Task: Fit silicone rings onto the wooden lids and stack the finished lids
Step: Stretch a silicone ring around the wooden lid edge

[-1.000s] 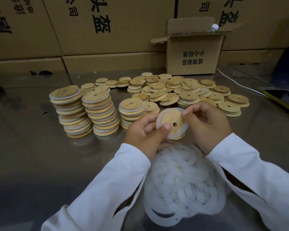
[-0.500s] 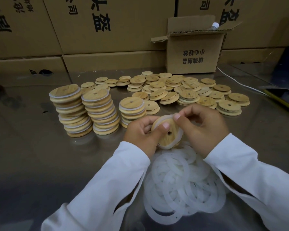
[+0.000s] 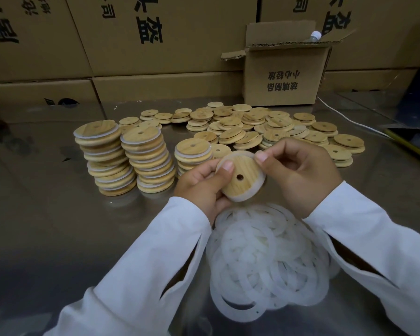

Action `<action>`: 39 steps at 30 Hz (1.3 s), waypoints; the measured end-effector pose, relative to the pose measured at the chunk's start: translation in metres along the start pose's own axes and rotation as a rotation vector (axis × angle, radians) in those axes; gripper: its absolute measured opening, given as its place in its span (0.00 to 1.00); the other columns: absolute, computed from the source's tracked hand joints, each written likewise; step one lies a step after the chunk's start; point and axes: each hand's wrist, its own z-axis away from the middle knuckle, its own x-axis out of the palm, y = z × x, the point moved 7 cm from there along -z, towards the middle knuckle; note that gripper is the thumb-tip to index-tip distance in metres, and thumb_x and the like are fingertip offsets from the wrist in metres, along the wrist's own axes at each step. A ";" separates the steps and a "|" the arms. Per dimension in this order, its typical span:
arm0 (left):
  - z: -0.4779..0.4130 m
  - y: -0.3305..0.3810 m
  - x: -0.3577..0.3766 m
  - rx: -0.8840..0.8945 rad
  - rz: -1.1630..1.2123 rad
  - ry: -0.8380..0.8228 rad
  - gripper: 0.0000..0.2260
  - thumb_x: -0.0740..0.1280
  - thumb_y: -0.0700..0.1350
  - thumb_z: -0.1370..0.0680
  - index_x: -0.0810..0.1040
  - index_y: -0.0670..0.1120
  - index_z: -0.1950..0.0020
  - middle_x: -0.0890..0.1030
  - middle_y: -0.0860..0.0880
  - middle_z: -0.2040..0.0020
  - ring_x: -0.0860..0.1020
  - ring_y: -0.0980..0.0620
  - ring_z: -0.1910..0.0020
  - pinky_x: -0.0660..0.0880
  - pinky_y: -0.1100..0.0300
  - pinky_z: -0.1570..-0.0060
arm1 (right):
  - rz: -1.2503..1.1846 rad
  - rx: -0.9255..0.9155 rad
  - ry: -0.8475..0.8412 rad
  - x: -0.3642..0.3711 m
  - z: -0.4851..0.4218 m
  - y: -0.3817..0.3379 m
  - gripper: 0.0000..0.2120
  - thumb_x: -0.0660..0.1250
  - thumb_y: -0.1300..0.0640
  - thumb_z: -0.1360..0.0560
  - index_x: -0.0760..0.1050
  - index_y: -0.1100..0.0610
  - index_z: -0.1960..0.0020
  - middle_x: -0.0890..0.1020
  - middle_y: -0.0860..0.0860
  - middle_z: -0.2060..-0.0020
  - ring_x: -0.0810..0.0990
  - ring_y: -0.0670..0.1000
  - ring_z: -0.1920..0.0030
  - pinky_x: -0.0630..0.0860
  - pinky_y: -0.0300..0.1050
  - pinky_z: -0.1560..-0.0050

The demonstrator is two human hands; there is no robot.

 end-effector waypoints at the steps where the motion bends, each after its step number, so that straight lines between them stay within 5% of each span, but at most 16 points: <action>1: 0.000 -0.001 0.001 -0.008 0.022 0.005 0.07 0.62 0.38 0.24 0.79 0.41 0.51 0.84 0.44 0.59 0.82 0.50 0.59 0.81 0.57 0.60 | 0.063 -0.050 0.029 -0.001 0.001 -0.004 0.07 0.68 0.57 0.28 0.76 0.53 0.65 0.78 0.43 0.68 0.76 0.41 0.65 0.71 0.32 0.60; 5: 0.003 0.000 0.003 0.022 0.034 0.015 0.07 0.64 0.38 0.25 0.79 0.40 0.51 0.84 0.43 0.59 0.83 0.48 0.59 0.81 0.58 0.61 | 0.290 -0.297 0.130 -0.005 0.011 -0.022 0.05 0.67 0.58 0.29 0.76 0.58 0.63 0.76 0.48 0.64 0.73 0.43 0.61 0.67 0.32 0.58; 10: 0.005 -0.001 0.000 0.046 -0.059 0.082 0.05 0.66 0.38 0.26 0.79 0.39 0.53 0.83 0.41 0.59 0.82 0.45 0.57 0.81 0.53 0.57 | 0.274 -0.196 0.107 -0.001 0.013 -0.010 0.02 0.68 0.57 0.29 0.76 0.54 0.59 0.77 0.45 0.61 0.74 0.41 0.55 0.67 0.27 0.59; 15: 0.002 0.001 -0.002 0.036 0.033 0.113 0.02 0.66 0.35 0.27 0.78 0.39 0.57 0.83 0.44 0.65 0.83 0.50 0.66 0.80 0.59 0.66 | 0.203 -0.138 0.125 -0.002 0.013 -0.006 0.03 0.66 0.54 0.30 0.74 0.50 0.62 0.78 0.42 0.63 0.74 0.38 0.57 0.66 0.24 0.60; 24: 0.000 -0.007 -0.004 0.040 -0.227 0.082 0.03 0.69 0.39 0.27 0.81 0.45 0.55 0.84 0.42 0.57 0.82 0.44 0.55 0.79 0.50 0.51 | 0.250 -0.173 0.032 0.004 0.013 -0.003 0.09 0.67 0.57 0.28 0.71 0.46 0.64 0.77 0.40 0.66 0.74 0.36 0.59 0.66 0.23 0.60; 39: 0.005 0.013 -0.002 0.186 -0.341 0.043 0.03 0.68 0.39 0.27 0.81 0.46 0.57 0.84 0.43 0.59 0.81 0.41 0.54 0.76 0.42 0.46 | 0.170 -0.055 -0.013 -0.002 0.003 -0.003 0.07 0.65 0.55 0.28 0.73 0.48 0.65 0.77 0.42 0.67 0.74 0.37 0.65 0.67 0.27 0.63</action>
